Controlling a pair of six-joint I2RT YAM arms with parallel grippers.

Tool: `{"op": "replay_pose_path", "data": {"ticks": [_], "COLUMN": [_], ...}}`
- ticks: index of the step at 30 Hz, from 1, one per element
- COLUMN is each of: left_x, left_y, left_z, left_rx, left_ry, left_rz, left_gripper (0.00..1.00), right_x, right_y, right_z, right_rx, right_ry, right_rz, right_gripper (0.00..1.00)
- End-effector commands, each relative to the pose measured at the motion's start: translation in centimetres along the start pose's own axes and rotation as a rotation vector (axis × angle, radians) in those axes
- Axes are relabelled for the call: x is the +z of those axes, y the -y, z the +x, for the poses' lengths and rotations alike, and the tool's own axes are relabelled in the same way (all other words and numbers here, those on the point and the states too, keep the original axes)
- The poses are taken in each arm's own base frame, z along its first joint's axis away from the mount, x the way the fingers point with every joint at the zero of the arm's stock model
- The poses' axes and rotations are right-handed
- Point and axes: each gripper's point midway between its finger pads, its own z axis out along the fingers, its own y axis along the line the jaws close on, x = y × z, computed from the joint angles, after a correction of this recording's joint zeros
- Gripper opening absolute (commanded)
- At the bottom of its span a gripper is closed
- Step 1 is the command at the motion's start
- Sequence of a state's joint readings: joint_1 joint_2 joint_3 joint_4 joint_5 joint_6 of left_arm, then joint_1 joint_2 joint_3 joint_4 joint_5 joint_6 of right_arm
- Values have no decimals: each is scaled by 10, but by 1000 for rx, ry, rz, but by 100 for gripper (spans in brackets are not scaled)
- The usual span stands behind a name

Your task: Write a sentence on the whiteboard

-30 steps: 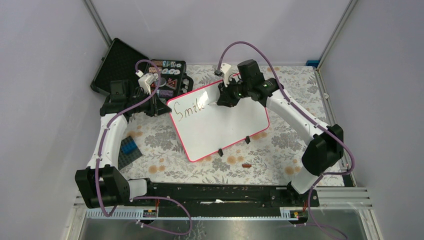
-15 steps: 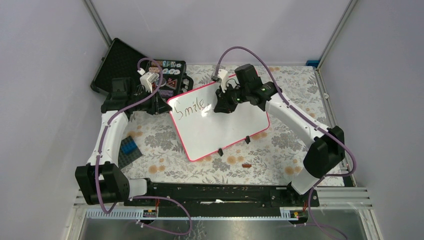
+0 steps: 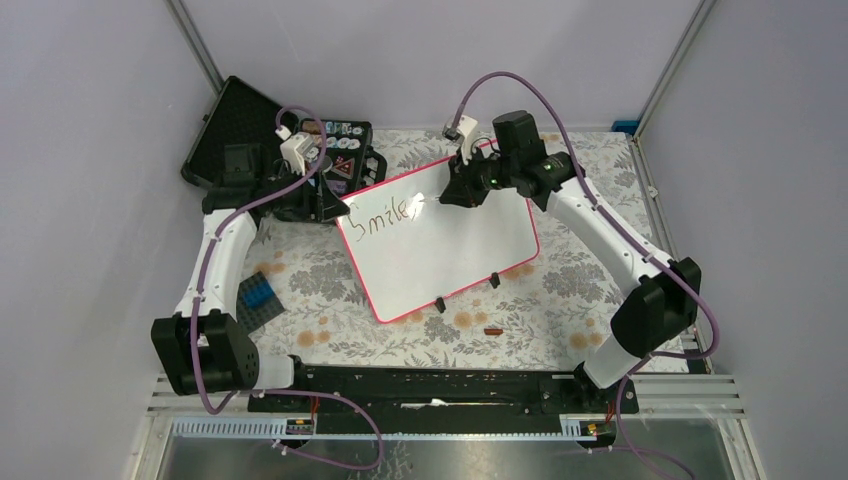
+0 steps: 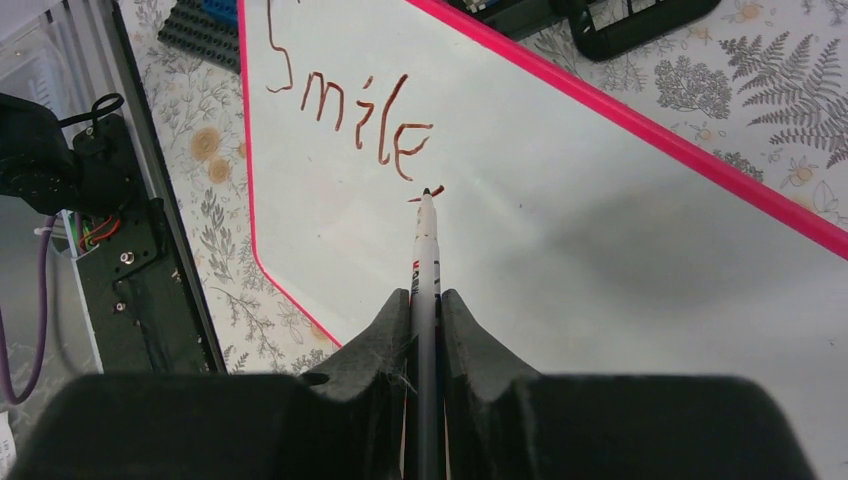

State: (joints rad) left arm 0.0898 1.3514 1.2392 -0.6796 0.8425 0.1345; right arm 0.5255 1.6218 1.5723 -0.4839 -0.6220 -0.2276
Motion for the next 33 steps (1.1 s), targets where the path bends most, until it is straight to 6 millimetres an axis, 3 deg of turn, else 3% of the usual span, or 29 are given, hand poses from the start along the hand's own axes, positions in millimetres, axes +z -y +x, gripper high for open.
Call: {"op": "replay_pose_path", "data": {"ticks": [1, 5, 13, 15, 22, 33], "left_x": [-11, -14, -4, -1, 4, 6], "left_y": [27, 44, 24, 20, 10, 5], "left_z": [-7, 4, 21, 21, 8, -1], "left_rx": [67, 53, 21, 19, 29, 50], "left_ry": [56, 74, 42, 35, 38, 40], "left_rz": [82, 152, 82, 74, 35, 7], "left_gripper": [65, 70, 68, 62, 28, 13], "right_x": [-23, -28, -34, -33, -30, -23], "right_y": [-3, -3, 3, 6, 19, 41], "right_z": [-29, -29, -32, -30, -29, -21], "right_rx": [-59, -67, -70, -74, -84, -95], "right_ry": [84, 84, 93, 84, 70, 34], "right_rz": [11, 5, 6, 6, 41, 118], "right_gripper": [0, 0, 0, 0, 0, 0]}}
